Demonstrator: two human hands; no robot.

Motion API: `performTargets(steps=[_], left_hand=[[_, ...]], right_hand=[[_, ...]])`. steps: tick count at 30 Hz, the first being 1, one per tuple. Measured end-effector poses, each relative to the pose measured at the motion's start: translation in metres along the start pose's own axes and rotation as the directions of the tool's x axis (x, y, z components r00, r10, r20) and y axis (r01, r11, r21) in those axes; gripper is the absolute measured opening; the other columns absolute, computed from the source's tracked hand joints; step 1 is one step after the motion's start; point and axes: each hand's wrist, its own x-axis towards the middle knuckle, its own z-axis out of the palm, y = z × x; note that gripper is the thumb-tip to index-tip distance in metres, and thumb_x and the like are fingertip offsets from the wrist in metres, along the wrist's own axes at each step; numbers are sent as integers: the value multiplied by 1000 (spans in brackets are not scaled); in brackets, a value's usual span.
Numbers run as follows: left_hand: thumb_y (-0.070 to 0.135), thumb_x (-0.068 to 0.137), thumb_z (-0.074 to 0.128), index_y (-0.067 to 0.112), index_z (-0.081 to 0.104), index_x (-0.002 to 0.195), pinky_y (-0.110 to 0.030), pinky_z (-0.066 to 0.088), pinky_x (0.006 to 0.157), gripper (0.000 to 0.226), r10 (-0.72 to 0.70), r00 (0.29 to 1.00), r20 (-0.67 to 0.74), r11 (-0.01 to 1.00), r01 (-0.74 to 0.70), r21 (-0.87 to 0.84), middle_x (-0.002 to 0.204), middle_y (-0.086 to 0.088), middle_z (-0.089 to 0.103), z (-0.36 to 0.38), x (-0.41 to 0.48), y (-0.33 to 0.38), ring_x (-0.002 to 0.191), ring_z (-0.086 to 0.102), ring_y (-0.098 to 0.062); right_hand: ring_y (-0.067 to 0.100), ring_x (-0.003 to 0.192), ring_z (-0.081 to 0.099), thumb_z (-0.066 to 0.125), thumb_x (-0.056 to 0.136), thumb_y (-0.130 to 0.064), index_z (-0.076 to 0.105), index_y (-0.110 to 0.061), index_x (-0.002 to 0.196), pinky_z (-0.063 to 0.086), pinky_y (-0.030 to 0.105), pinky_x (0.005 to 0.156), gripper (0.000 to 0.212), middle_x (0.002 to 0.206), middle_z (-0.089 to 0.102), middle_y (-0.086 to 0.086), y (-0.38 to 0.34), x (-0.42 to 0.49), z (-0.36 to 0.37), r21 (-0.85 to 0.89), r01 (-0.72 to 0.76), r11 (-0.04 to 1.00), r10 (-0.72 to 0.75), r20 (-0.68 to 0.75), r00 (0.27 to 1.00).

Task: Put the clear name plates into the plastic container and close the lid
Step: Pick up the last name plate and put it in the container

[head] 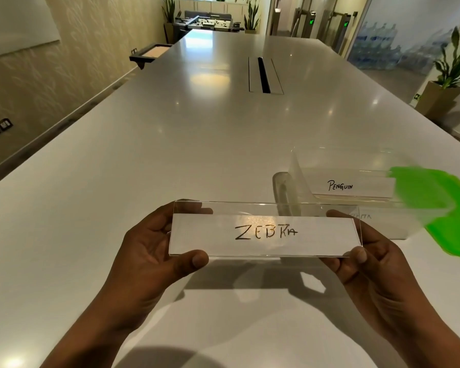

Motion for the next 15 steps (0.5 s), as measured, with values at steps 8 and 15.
performTargets(steps=[8, 15], left_hand=[[52, 48, 92, 31, 70, 110, -29, 58, 77, 68, -1, 1000, 2, 1000, 1, 22, 118, -4, 71, 0, 0, -1, 112, 67, -24], [51, 49, 92, 31, 70, 110, -28, 58, 77, 68, 8, 1000, 8, 1000, -8, 29, 118, -3, 71, 1, 1, -2, 111, 67, -23]], right_hand=[[20, 70, 70, 96, 44, -38, 68, -8, 113, 56, 26, 66, 80, 87, 73, 13, 0, -1, -1, -21, -4, 1000, 3, -6, 1000], [21, 62, 68, 97, 42, -36, 68, -8, 113, 55, 25, 62, 82, 80, 72, 14, -1, -2, -1, -8, -14, 1000, 14, -11, 1000]])
